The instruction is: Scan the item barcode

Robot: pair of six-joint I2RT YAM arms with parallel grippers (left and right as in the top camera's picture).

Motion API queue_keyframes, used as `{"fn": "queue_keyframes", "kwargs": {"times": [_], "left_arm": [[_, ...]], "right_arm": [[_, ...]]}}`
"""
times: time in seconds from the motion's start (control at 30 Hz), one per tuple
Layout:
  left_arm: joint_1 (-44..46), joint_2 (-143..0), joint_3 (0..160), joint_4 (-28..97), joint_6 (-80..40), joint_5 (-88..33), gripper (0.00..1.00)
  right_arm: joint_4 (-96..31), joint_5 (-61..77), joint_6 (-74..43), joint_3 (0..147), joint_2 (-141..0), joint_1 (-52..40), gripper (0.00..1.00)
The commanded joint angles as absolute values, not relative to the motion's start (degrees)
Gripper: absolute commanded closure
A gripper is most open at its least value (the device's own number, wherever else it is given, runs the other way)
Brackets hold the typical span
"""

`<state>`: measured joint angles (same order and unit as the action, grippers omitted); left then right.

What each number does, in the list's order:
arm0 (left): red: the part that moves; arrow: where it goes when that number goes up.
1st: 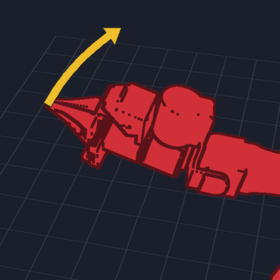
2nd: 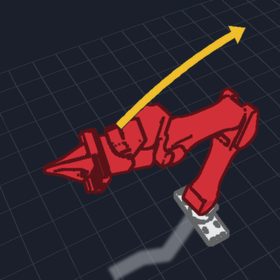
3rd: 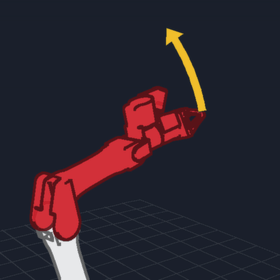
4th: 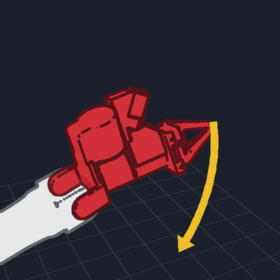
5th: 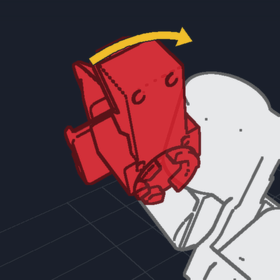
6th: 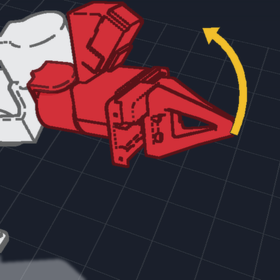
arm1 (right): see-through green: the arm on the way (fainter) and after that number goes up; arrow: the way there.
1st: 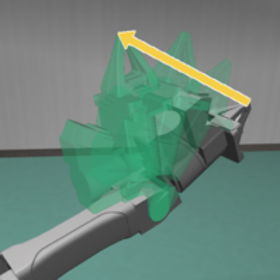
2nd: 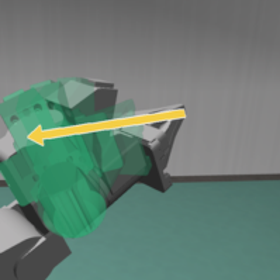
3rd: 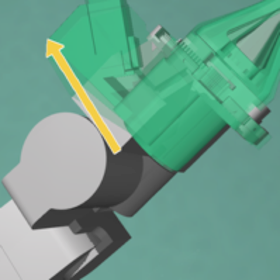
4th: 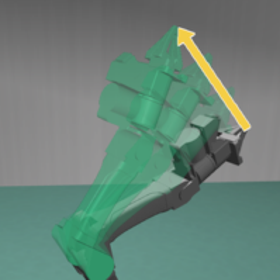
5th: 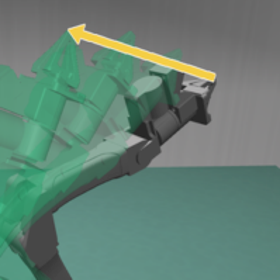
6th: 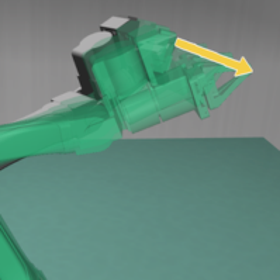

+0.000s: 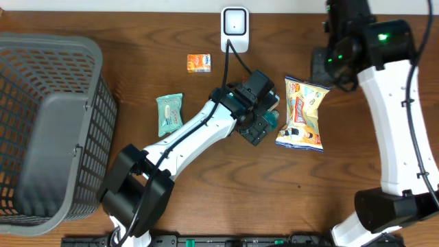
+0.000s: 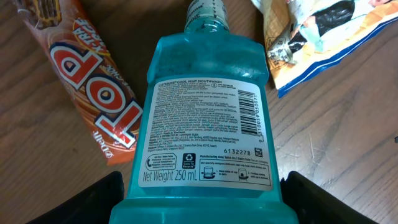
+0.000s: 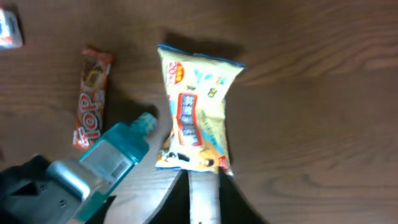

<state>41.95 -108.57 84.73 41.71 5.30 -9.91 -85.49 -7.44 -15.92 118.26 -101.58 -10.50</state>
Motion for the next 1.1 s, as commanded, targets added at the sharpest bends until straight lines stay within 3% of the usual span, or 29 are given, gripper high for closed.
{"fn": "queue_keyframes", "kwargs": {"times": [0.0,0.03,0.1,0.27,0.37,0.5,0.6,0.8,0.9,1.07], "left_arm": [[41.8,-108.7,84.6,42.2,4.6,-8.3,0.24],[41.8,-108.6,84.6,42.2,4.6,-8.3,0.0],[41.8,-108.2,84.6,42.2,4.6,-6.9,0.02],[41.8,-104.9,84.7,42.8,4.6,-2.4,0.02],[41.8,-101.3,84.7,43.3,4.6,-0.1,0.02],[41.3,-94.9,84.7,43.4,4.3,6.1,0.02],[38.9,-88.8,84.7,43.4,1.1,10.8,0.02],[28.6,-76.7,84.7,43.2,-6.3,11.2,0.02],[23.2,-71.8,84.7,43.2,-6.5,11.2,0.02],[17.0,-66.1,84.7,43.3,-6.6,11.2,0.02]], "right_arm": [[-84.5,-3.1,-16.3,118.2,-96.7,-6.5,0.64],[-84.2,-1.6,-16.3,118.2,-95.8,-5.5,0.51],[-83.9,1.3,-16.2,118.2,-94.0,-3.6,0.31],[-83.4,6.7,-16.2,118.2,-91.1,-1.8,0.09],[-82.4,7.9,-16.2,118.2,-90.3,-2.0,0.18],[-80.3,8.1,-18.2,118.0,-90.8,-2.0,0.01],[-81.0,10.0,-24.4,117.8,-92.5,-2.2,0.01],[-86.6,12.2,-26.0,116.2,-100.8,-7.9,0.07],[-88.5,9.1,-31.9,116.2,-106.3,-11.7,0.14],[-89.4,4.3,-42.2,116.2,-114.3,-17.1,0.14]]}}
